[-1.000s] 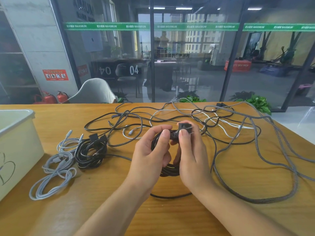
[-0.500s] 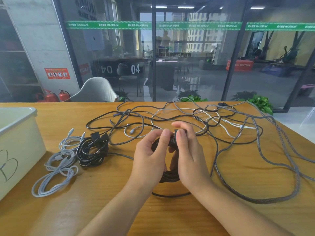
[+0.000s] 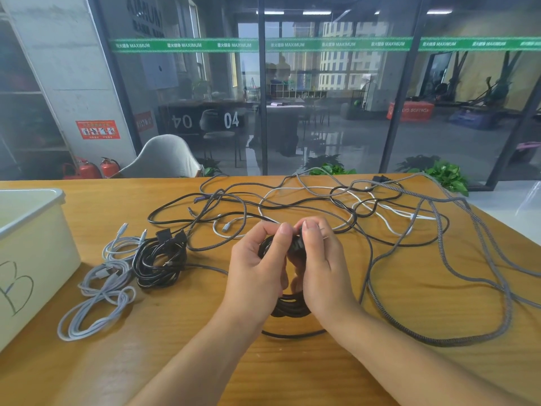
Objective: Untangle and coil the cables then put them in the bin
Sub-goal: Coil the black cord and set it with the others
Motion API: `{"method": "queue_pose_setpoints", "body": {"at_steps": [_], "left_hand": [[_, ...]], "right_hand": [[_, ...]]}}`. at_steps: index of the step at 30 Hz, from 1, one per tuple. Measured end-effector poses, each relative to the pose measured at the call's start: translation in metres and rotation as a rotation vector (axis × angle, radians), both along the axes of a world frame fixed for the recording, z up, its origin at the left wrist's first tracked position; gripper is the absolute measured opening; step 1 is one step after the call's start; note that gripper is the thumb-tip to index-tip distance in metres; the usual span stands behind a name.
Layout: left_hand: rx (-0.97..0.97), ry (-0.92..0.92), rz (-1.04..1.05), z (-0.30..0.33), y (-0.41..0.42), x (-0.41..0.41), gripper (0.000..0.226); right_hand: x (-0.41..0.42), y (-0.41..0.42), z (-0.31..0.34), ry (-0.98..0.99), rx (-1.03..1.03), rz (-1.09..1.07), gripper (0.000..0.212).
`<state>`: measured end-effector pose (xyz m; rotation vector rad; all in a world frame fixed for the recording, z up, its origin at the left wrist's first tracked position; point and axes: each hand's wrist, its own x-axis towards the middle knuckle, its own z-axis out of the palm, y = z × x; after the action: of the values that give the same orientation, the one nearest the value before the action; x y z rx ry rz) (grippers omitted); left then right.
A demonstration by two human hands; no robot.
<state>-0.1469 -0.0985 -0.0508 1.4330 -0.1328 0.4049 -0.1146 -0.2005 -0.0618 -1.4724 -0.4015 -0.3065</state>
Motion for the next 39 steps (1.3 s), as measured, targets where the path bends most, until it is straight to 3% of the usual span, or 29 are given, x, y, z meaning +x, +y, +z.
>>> {"method": "queue_pose_setpoints", "body": {"at_steps": [6, 12, 18, 24, 33, 39], "left_hand": [[0.125, -0.012, -0.088, -0.002, 0.004, -0.001, 0.025], [0.099, -0.002, -0.045, -0.006, 0.004, 0.001, 0.015], [0.06, -0.018, -0.013, -0.007, -0.001, 0.001, 0.027], [0.13, -0.059, -0.065, -0.004, 0.002, 0.0, 0.018], [0.051, -0.039, 0.002, -0.008, -0.002, 0.002, 0.018], [0.166, -0.13, 0.038, -0.01, -0.001, 0.001, 0.011]], "right_hand": [[0.001, -0.005, -0.002, 0.091, -0.057, 0.018, 0.038], [0.0, -0.008, -0.005, 0.068, -0.078, 0.091, 0.058], [0.001, -0.01, -0.003, 0.001, -0.055, 0.071, 0.043], [0.001, -0.012, -0.001, 0.121, 0.046, 0.102, 0.038], [-0.005, -0.008, 0.001, -0.001, -0.021, 0.03, 0.018], [-0.006, -0.008, 0.004, 0.061, 0.041, 0.064, 0.023]]}}
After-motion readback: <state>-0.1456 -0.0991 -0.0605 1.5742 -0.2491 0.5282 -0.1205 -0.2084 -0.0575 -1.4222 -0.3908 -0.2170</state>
